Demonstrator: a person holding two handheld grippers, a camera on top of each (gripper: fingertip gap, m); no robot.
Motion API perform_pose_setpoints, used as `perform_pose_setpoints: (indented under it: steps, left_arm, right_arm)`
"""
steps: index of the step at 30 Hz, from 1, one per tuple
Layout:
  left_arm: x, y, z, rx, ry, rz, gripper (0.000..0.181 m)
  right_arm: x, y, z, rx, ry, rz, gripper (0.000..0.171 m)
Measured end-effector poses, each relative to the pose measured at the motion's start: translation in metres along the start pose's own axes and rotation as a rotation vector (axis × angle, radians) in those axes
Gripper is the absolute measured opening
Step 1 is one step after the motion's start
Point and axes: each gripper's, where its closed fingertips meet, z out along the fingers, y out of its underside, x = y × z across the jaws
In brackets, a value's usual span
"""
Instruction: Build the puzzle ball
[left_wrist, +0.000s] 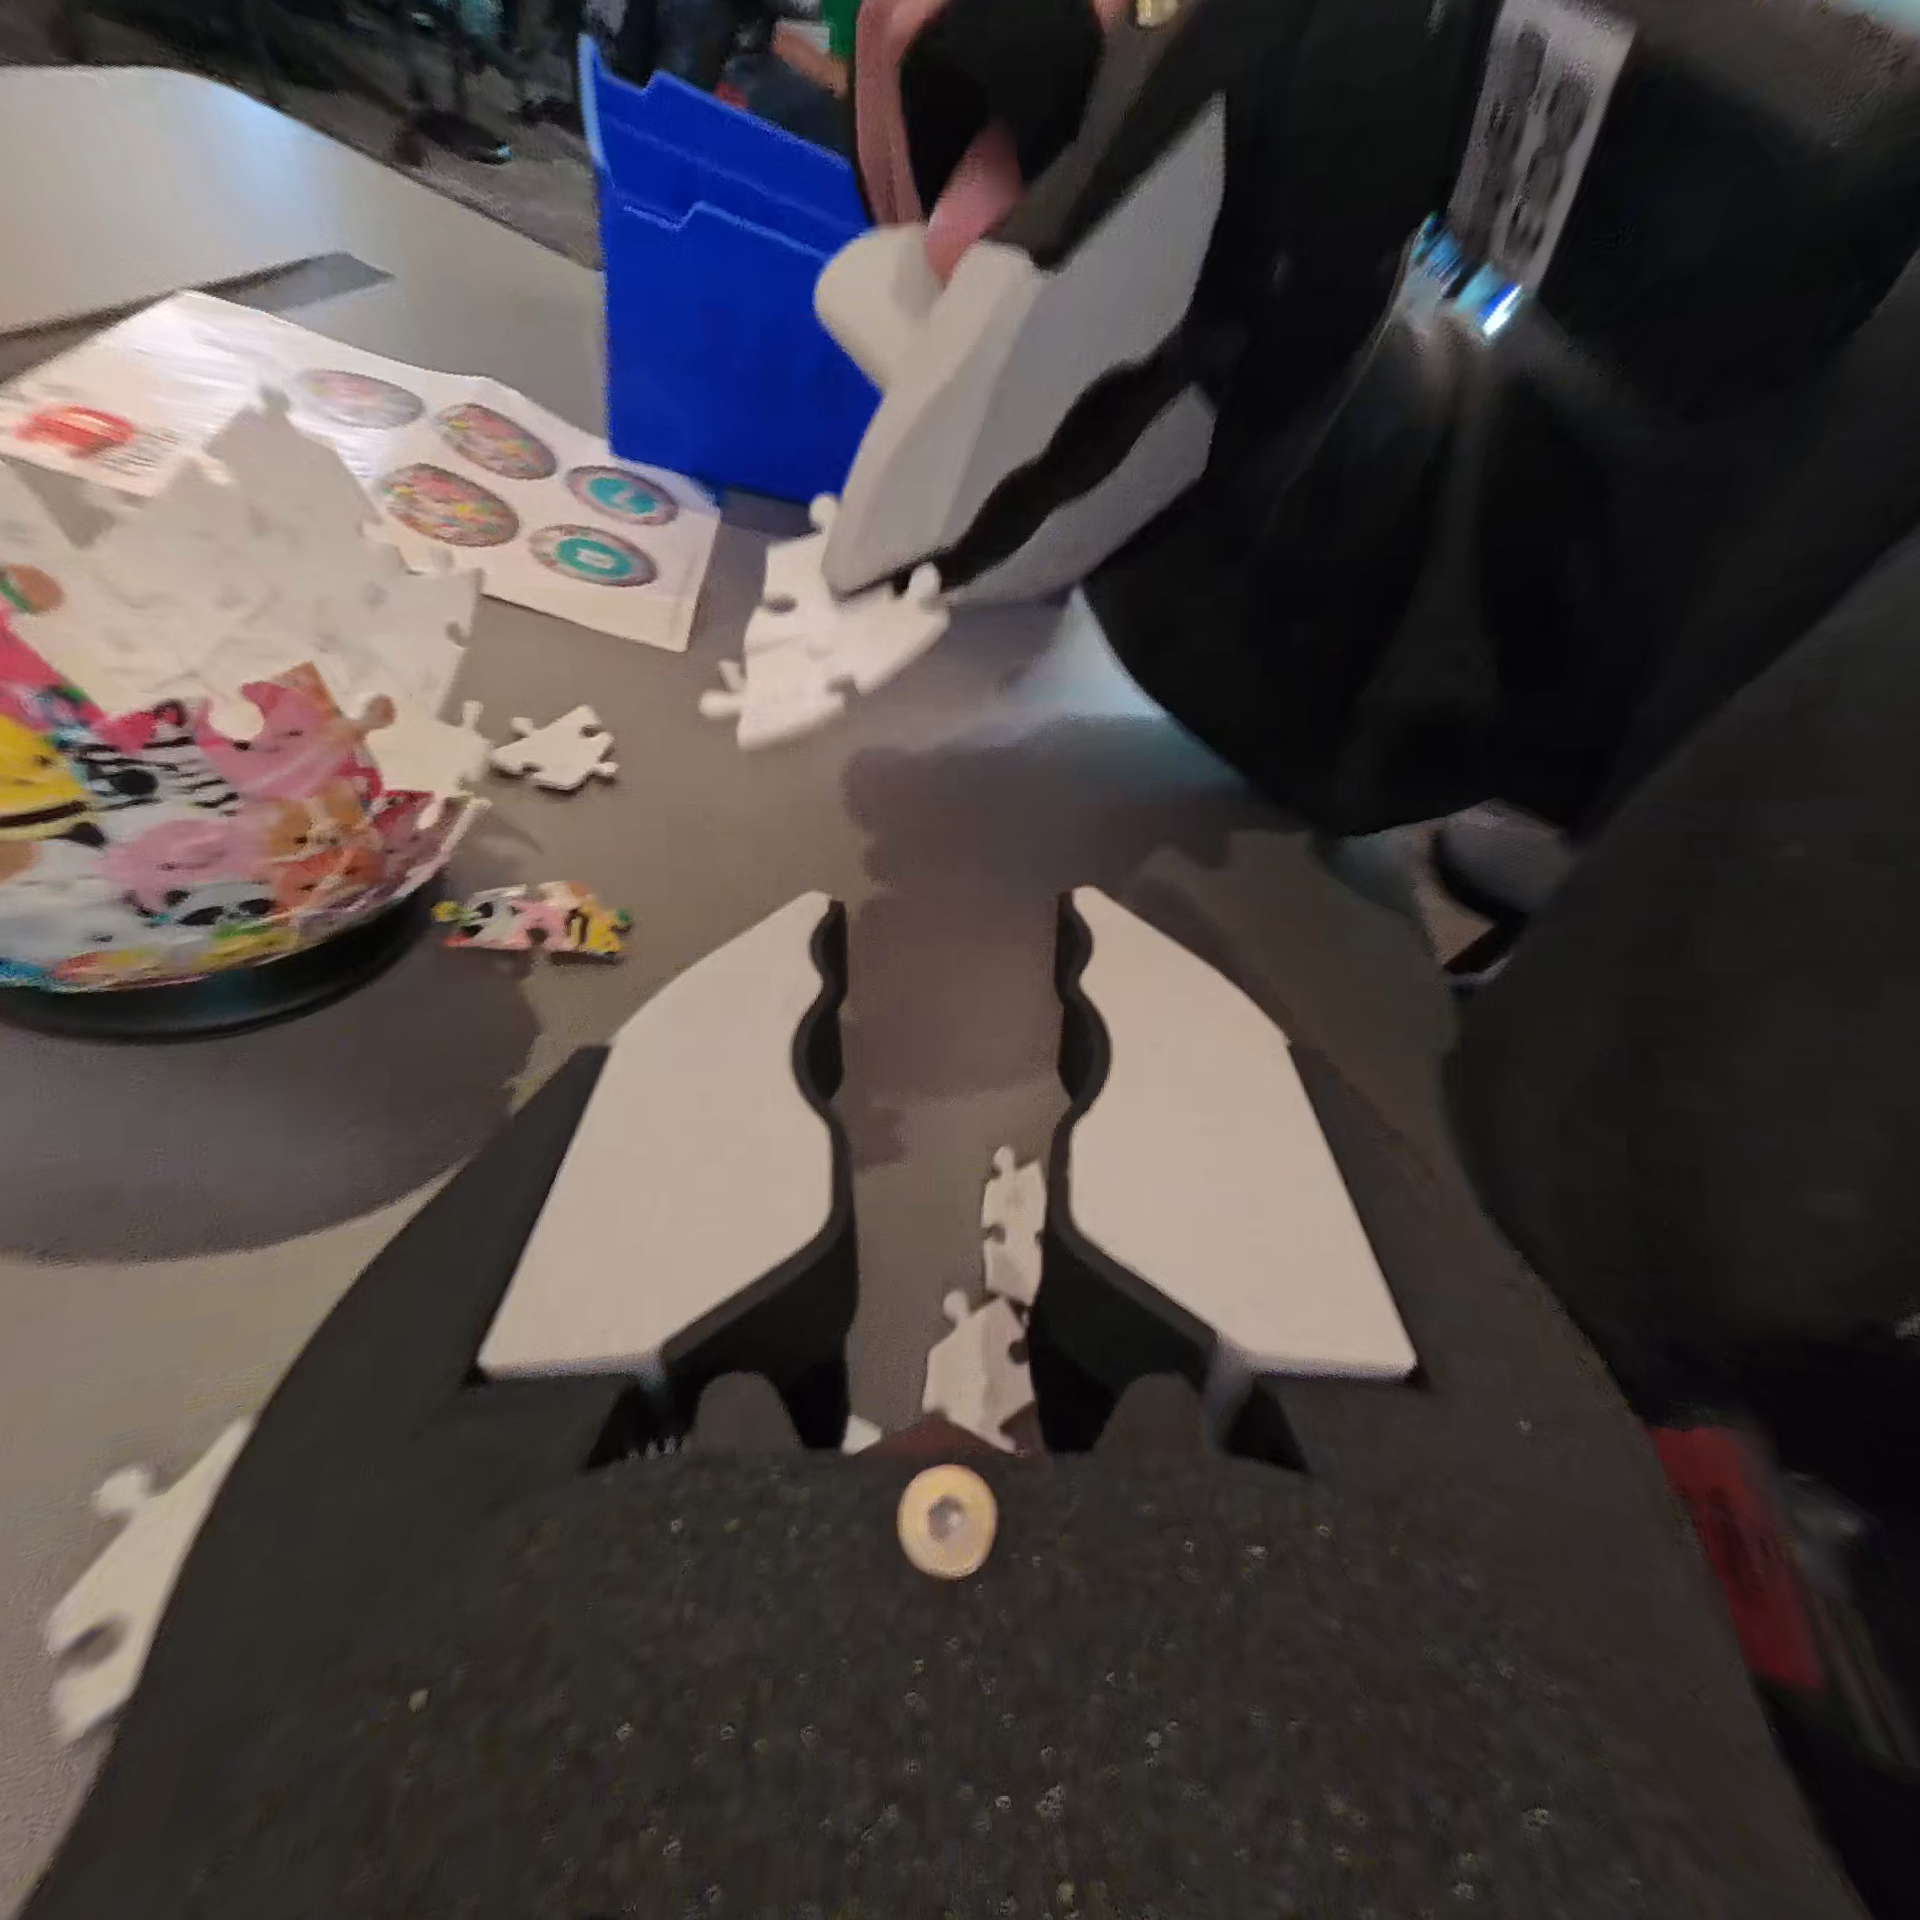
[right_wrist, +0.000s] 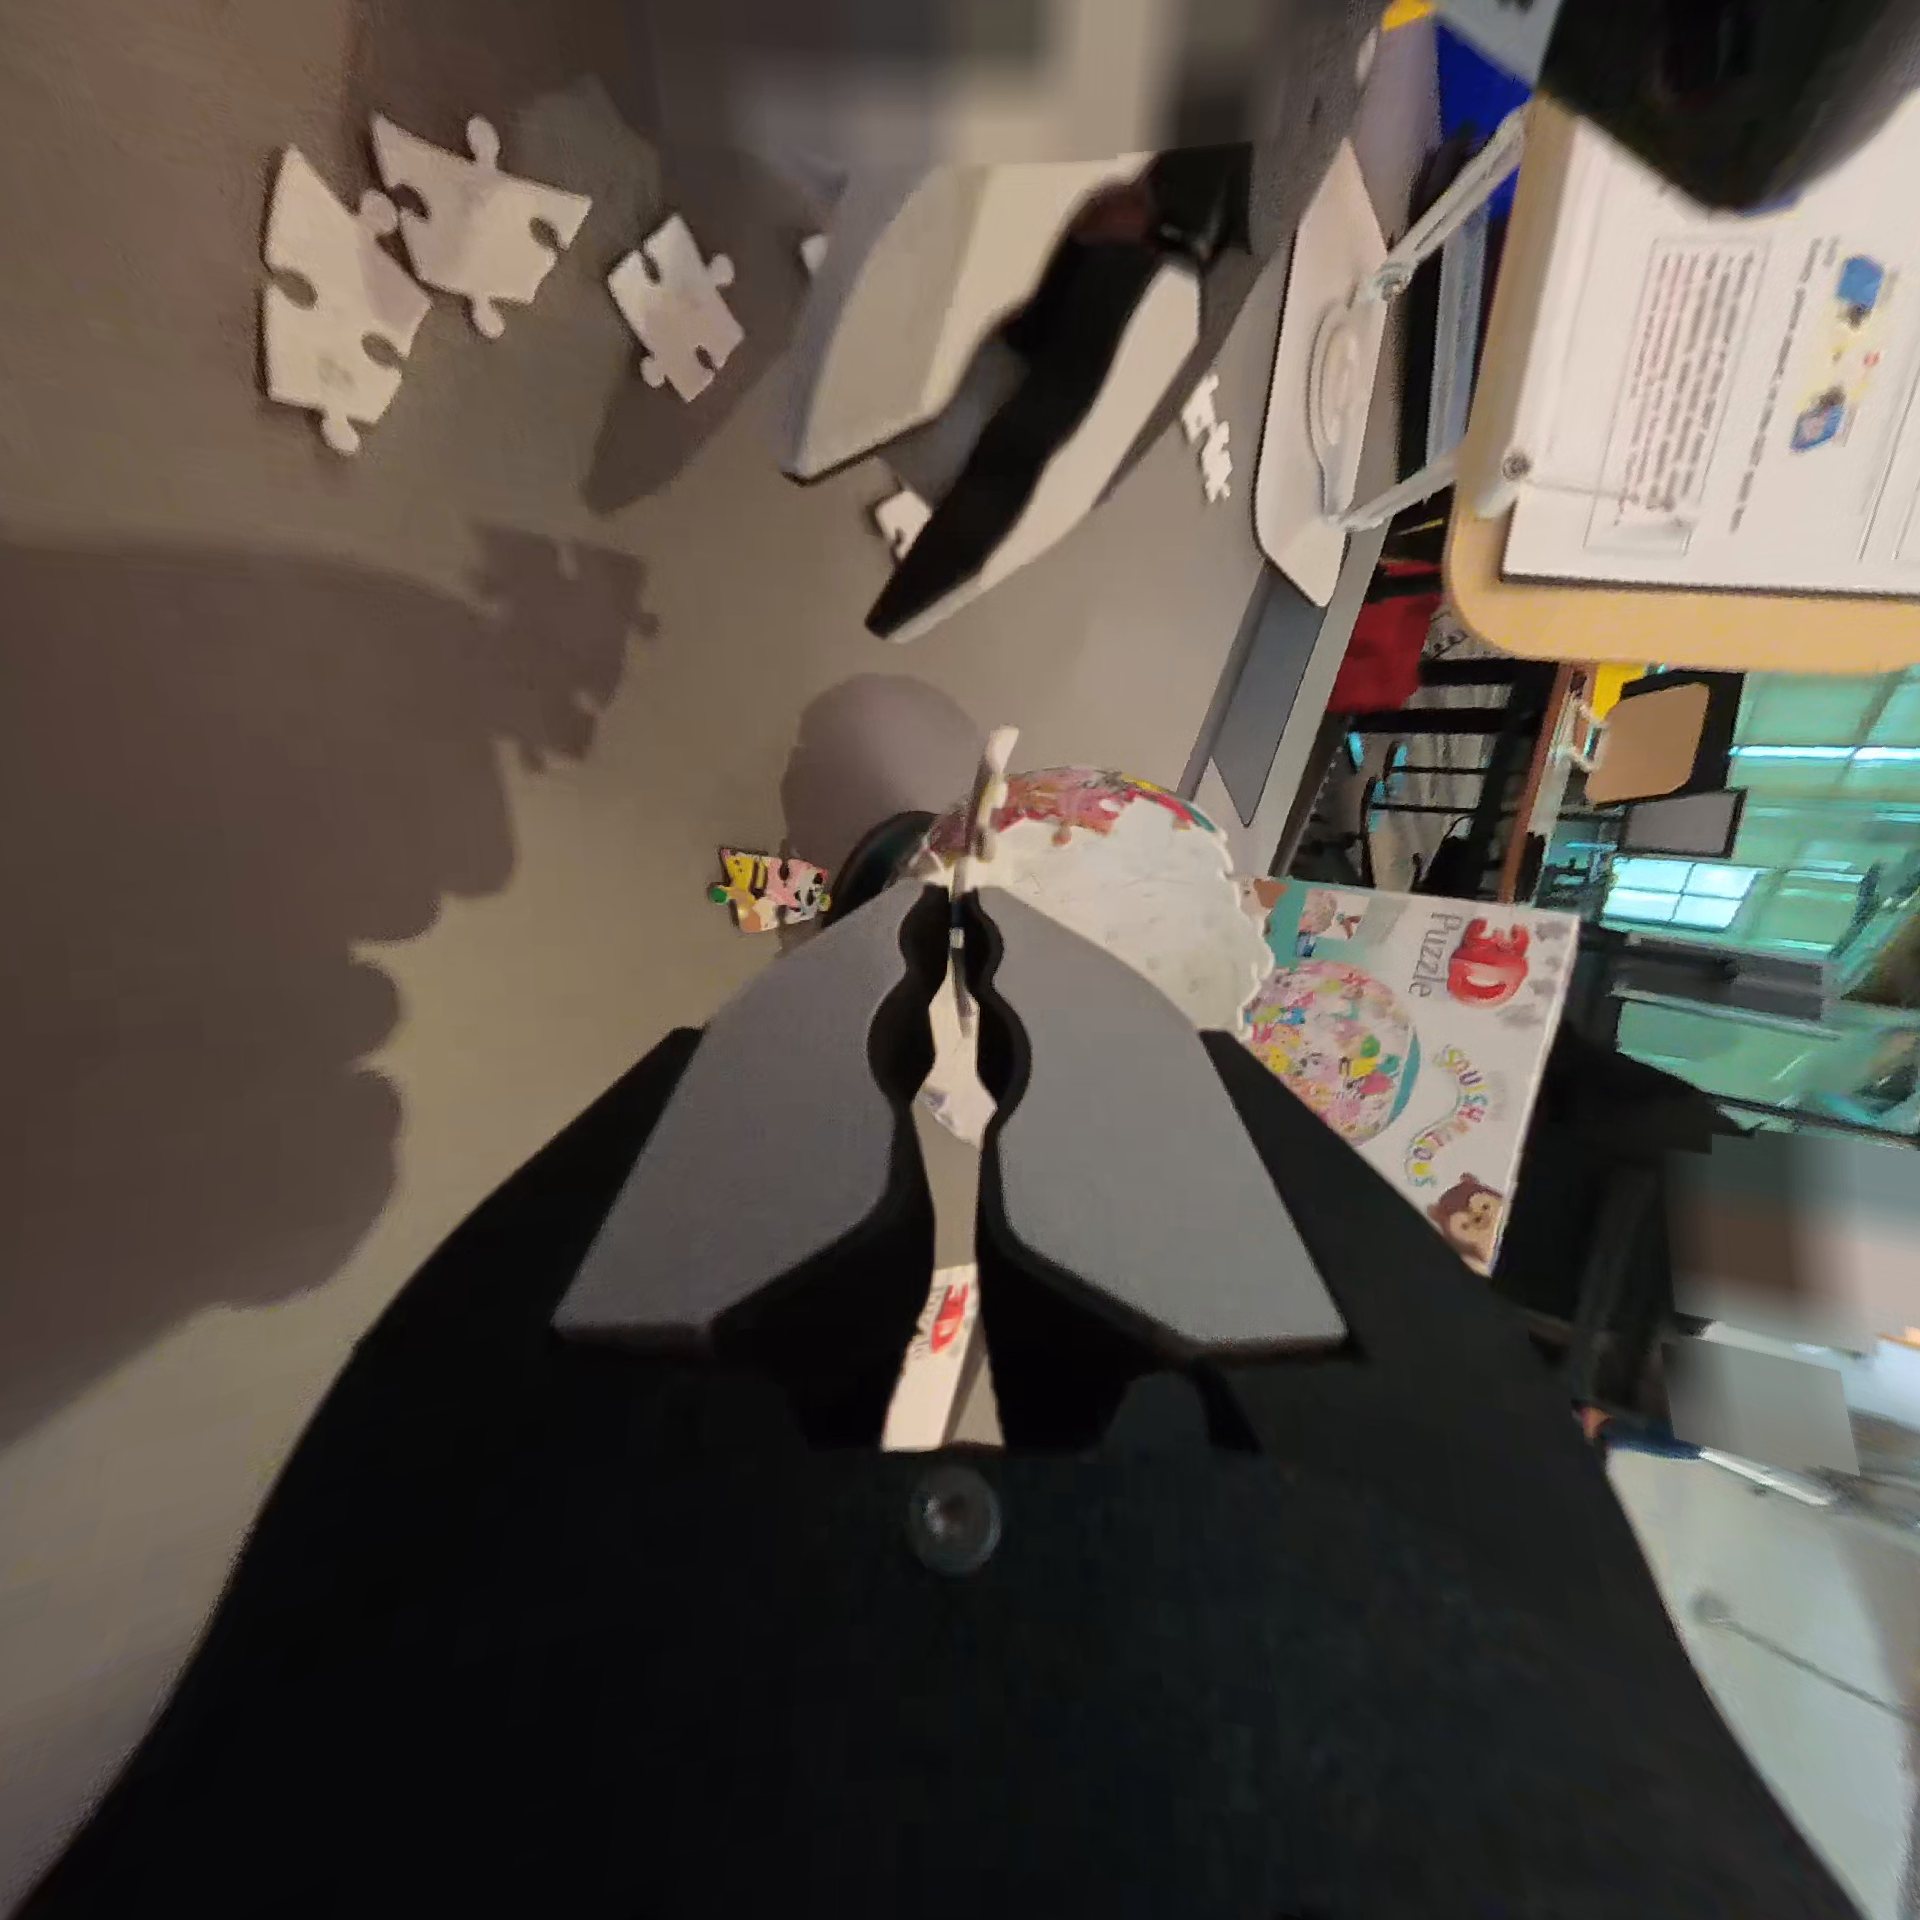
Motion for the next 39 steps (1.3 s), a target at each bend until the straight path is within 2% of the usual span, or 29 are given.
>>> perform_pose_setpoints:
  steps: [3, 5, 11, 22, 28, 32, 39]
  left_arm:
    - [-0.005, -0.010, 0.002, 0.095, 0.082, -0.094, 0.039]
    - [-0.015, -0.015, 0.000, 0.145, 0.048, -0.096, 0.041]
    - [-0.036, 0.001, 0.008, 0.063, -0.105, -0.040, 0.071]
    - [-0.049, 0.011, 0.009, 0.000, -0.184, -0.091, 0.062]
    - [-0.061, 0.014, 0.002, -0.040, -0.305, -0.082, 0.059]
    - [-0.055, 0.010, 0.004, -0.050, -0.311, -0.038, 0.058]
    - [-0.049, 0.009, 0.012, -0.084, -0.341, 0.027, 0.047]
  right_arm:
    - [-0.005, 0.002, 0.011, 0.015, 0.019, -0.058, 0.002]
    - [-0.006, 0.003, 0.017, 0.039, 0.037, -0.049, 0.002]
    - [-0.016, 0.007, 0.038, 0.077, 0.001, -0.002, 0.002]
    - [-0.016, 0.002, 0.048, 0.119, 0.006, -0.018, 0.002]
    - [-0.013, 0.029, 0.042, -0.065, 0.036, 0.055, 0.002]
    - [-0.010, 0.037, 0.034, -0.131, 0.049, 0.086, 0.002]
    - [-0.014, 0.048, 0.026, -0.318, -0.036, 0.129, 0.002]
